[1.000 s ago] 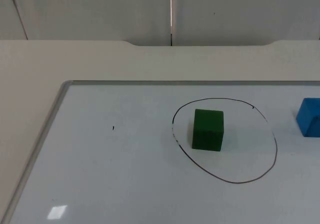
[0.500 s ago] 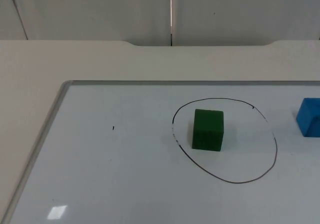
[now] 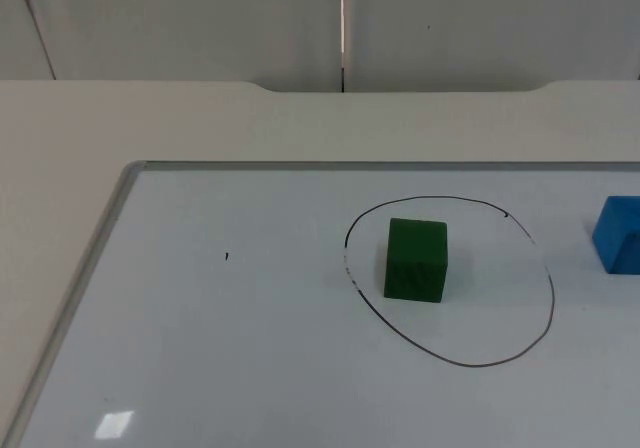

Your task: Push the two cubes into the marked area.

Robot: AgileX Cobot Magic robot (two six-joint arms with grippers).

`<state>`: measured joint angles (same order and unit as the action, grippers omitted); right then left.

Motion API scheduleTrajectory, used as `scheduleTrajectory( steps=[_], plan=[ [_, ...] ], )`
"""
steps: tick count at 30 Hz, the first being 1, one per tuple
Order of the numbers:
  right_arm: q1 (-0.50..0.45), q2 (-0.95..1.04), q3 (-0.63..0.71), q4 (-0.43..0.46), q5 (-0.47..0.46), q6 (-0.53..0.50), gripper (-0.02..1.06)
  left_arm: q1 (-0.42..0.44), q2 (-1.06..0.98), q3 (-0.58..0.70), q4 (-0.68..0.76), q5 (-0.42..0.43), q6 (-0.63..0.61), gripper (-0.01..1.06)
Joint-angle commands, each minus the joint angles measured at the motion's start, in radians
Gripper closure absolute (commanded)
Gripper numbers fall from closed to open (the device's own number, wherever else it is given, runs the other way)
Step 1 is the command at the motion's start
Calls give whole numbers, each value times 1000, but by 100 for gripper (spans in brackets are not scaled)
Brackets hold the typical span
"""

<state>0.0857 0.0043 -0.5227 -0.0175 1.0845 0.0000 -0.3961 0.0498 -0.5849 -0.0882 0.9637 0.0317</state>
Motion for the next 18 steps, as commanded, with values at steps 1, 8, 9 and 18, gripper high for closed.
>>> scheduleTrajectory(
  steps=[1, 8, 9, 18],
  plan=[
    [-4, -4, 7, -6, -7, -16, -1, 2, -34, 5, 25, 37, -21, 105],
    [-4, -4, 7, -6, -7, -16, -1, 2, -50, 11, 27, 116, -32, 105],
    [-4, -4, 7, -6, -7, -16, -1, 2, -50, 22, 27, 121, -32, 105],
    [-4, -4, 7, -6, -7, -16, -1, 2, -50, 90, 23, 109, -42, 105]
  ],
)
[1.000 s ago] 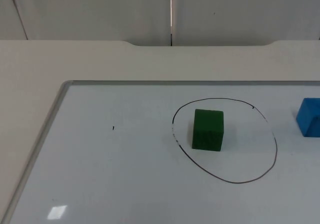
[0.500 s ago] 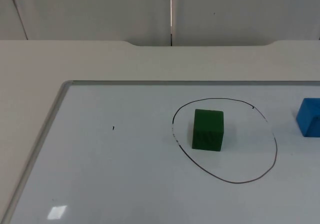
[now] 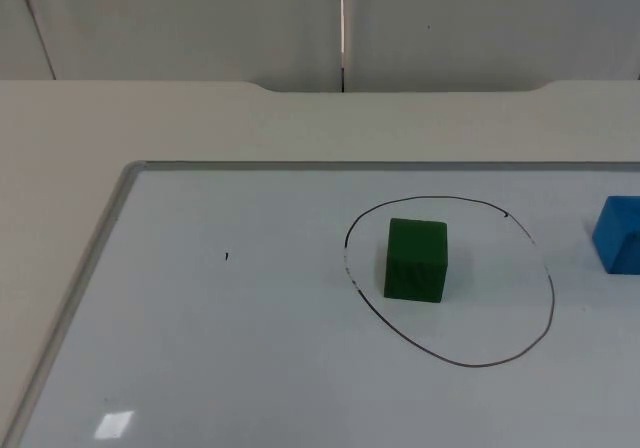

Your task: Push the two cubes into the marked area.

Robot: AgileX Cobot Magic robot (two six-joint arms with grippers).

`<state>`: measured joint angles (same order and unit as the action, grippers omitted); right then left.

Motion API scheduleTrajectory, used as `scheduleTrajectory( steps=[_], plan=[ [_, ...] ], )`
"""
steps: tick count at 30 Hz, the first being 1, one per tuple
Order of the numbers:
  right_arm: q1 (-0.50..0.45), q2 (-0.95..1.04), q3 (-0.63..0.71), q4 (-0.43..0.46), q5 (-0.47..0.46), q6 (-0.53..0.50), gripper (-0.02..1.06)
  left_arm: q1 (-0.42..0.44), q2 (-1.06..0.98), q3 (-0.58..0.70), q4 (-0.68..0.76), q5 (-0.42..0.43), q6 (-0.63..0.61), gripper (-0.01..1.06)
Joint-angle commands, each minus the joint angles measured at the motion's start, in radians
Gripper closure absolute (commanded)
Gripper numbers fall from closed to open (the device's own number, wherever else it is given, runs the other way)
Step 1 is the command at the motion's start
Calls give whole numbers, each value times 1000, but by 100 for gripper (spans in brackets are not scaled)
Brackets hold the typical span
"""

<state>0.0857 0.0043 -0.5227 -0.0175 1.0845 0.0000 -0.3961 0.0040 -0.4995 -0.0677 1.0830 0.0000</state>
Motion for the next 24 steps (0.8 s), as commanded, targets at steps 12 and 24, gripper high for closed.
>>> scheduleTrajectory(
  steps=[12, 24],
  plan=[
    [-4, -4, 7, -13, -9, -16, 0, 2, -4, 5, 27, -9, -13, 105],
    [-4, -4, 6, -102, -11, 55, 28, 2, -4, 5, 27, -9, -13, 105]
  ],
)
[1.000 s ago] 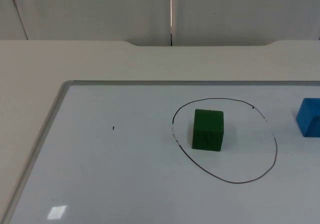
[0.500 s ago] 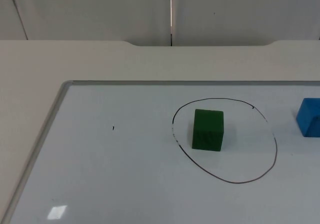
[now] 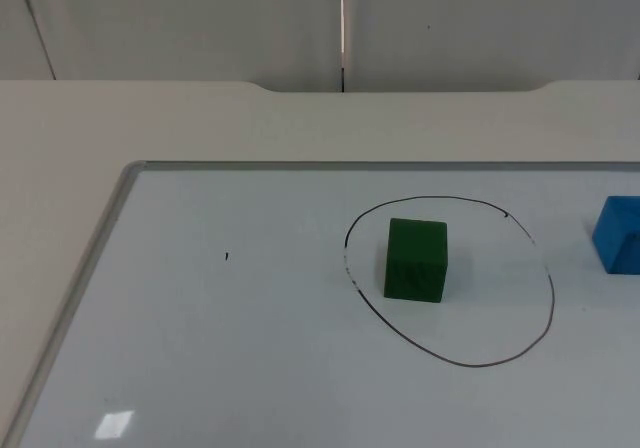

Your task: Push the two cubes into the marked area.

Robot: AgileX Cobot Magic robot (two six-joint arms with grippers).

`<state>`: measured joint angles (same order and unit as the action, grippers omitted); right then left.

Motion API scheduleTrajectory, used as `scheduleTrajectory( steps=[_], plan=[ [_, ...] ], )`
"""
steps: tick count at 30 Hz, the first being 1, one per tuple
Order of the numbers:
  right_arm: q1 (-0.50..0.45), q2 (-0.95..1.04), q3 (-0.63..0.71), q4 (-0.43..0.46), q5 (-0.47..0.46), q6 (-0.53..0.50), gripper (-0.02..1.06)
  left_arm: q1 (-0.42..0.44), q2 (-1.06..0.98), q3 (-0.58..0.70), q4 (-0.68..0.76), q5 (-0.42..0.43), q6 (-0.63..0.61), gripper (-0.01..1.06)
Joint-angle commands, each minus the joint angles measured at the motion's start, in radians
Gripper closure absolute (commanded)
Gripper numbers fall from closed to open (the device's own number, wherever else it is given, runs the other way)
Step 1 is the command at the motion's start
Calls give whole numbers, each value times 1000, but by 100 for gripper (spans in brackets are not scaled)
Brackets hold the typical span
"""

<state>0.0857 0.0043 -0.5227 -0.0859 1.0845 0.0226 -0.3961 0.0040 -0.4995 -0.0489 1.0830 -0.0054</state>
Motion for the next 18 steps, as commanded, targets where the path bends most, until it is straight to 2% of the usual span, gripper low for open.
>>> scheduleTrajectory(
  steps=[1, 4, 5, 6, 8, 12, 18],
  plan=[
    [-4, -4, 6, -33, -11, 32, 28, 2, -4, 5, 8, -9, -7, 105],
    [-4, -4, 1, -110, -14, 118, 61, 2, -4, 5, 8, -9, -7, 105],
    [-4, -4, 1, -110, -14, 118, 61, 2, -4, 5, 8, -9, -7, 105],
    [-4, -4, -5, -130, -20, 126, 68, 2, -4, 5, 8, -9, -7, 105],
    [-4, -4, -18, -148, -41, 124, 75, 2, -4, 5, 8, -9, -7, 105],
    [-4, 4, -39, -142, -97, 128, 84, 2, -4, 5, 8, -9, -7, 105],
    [-4, 162, -93, -136, -116, 170, 84, 2, -4, 5, 8, -9, -7, 105]
  ],
)
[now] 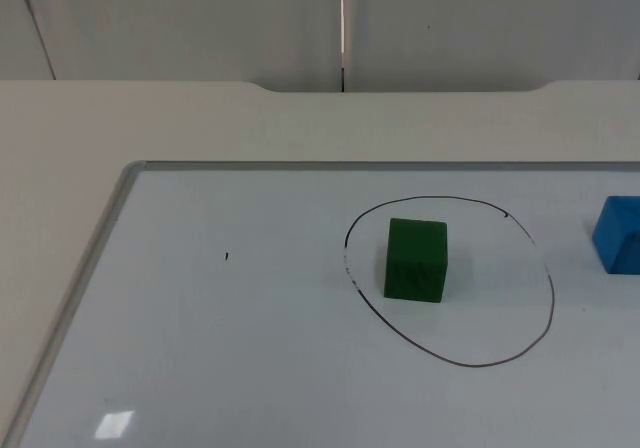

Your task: Push the two cubes into the marked area.

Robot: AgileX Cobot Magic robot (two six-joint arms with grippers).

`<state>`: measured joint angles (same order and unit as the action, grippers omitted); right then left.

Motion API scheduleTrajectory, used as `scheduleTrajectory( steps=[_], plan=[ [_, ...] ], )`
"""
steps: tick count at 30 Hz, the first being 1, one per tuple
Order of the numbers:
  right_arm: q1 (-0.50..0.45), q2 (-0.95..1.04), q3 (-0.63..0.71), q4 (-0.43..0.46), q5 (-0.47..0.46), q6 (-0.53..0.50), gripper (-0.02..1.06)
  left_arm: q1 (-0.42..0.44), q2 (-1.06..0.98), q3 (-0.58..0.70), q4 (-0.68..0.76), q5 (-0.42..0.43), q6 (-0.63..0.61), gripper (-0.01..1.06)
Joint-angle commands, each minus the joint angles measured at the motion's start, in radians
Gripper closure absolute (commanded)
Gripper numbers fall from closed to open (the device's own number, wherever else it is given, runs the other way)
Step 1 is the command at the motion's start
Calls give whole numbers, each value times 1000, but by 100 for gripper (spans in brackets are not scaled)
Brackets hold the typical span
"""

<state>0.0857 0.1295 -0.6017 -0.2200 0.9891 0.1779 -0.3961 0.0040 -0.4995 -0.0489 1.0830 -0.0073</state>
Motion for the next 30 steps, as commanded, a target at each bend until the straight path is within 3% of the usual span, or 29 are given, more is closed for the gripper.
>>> scheduleTrajectory(
  steps=[1, 7, 11, 18, 22, 30],
  plan=[
    [-4, 74, -25, -2, -21, 19, 84, 2, -4, 5, 8, -9, -5, 105],
    [-4, 263, -77, -2, -25, 77, 84, 2, -4, 5, 15, -9, -5, 105],
    [-4, 490, -137, -5, -80, 86, 84, 2, -4, 5, 15, -9, -5, 105],
    [-4, 717, -217, -5, -131, 102, 86, 2, -4, 5, 15, -9, -5, 105],
    [-4, 884, -271, -6, -200, 94, 104, 2, -4, 5, 17, -9, -5, 105],
    [-4, 1083, -302, -9, -325, 95, 105, 2, -4, 5, 23, -9, -5, 105]
  ],
)
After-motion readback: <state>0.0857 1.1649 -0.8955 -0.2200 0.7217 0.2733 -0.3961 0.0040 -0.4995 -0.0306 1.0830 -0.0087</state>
